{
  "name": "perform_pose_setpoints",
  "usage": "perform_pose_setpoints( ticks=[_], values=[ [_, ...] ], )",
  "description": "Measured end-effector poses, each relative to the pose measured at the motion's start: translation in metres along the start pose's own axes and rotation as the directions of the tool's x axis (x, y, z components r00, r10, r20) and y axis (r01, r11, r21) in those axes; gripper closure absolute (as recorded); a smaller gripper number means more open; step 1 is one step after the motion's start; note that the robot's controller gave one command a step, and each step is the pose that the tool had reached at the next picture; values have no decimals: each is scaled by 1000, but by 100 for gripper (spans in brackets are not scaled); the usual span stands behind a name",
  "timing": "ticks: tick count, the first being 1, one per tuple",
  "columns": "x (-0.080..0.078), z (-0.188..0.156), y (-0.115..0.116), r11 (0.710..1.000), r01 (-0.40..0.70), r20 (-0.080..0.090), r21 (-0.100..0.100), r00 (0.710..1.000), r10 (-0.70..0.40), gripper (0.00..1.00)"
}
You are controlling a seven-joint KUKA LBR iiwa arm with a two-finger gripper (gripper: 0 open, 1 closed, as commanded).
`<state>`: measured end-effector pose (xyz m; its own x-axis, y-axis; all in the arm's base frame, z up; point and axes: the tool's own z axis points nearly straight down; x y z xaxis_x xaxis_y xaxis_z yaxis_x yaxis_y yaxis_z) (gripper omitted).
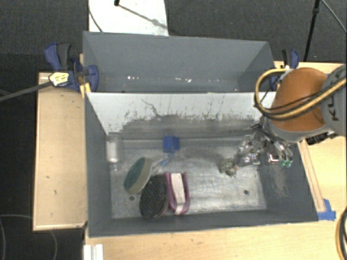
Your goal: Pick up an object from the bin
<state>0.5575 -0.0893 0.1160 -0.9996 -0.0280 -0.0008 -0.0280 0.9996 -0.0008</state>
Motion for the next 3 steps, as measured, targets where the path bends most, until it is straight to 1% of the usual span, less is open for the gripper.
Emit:
perform_pose_setpoints(
  ticks=[1, 2, 3],
  values=[
    [-1, -3, 2, 1000, 2, 3, 0, 1000, -2, 0],
    [7, 43, 19, 994, -110, 2, -2, 994, 110, 0],
    [5, 40, 17, 994, -109, 11, 0, 994, 109, 100]
  ],
)
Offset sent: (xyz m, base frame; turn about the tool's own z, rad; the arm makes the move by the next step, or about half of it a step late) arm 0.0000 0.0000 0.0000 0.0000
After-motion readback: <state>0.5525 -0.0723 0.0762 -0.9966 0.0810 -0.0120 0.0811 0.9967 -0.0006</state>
